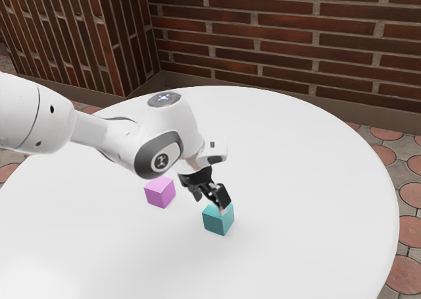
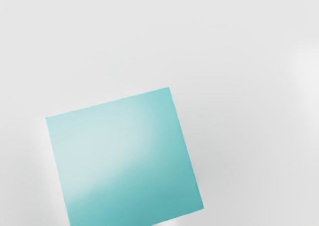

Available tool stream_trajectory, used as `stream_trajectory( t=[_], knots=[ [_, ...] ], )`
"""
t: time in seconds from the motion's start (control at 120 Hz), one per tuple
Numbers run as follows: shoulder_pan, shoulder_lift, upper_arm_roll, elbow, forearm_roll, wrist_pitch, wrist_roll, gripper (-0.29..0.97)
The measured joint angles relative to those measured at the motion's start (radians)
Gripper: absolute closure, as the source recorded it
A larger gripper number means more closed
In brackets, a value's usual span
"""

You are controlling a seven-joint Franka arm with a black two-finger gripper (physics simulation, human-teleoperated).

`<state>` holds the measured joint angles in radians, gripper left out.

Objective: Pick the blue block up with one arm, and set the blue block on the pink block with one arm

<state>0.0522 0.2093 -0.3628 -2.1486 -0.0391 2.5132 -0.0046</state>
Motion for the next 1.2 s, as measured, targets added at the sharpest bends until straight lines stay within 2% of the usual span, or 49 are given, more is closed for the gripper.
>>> stream_trajectory(
  t=[1.2],
  knots=[
    [0.001, 0.15, 0.018, 0.073, 0.004, 0.016, -0.025, 0.0]
  ],
)
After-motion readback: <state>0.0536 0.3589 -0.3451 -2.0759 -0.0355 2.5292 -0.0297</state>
